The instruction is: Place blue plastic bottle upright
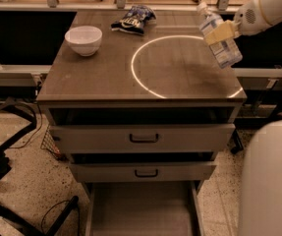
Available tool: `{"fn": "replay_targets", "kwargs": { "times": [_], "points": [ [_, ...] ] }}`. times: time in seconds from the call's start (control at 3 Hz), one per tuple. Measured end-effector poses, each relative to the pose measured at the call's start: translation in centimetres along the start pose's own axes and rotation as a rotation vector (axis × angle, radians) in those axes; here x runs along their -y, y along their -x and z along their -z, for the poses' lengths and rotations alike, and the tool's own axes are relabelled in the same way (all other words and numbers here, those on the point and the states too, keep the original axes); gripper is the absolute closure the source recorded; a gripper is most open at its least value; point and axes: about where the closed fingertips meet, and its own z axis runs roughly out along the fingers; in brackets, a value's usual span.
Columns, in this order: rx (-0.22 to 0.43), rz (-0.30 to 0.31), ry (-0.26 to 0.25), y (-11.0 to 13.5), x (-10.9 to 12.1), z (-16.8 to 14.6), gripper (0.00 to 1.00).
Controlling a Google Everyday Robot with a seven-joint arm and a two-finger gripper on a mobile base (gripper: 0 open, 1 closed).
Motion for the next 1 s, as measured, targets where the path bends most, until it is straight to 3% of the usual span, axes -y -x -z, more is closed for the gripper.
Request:
{"fn": "replay_targets", "kwargs": {
  "times": [0.33,1.0],
  "points": [
    [0.197,0.074,0.099,-0.1,0.0,1.9,1.0],
    [0.503,0.263,0.241,1.5,-2.1,3.2,1.0]
  ]
}}
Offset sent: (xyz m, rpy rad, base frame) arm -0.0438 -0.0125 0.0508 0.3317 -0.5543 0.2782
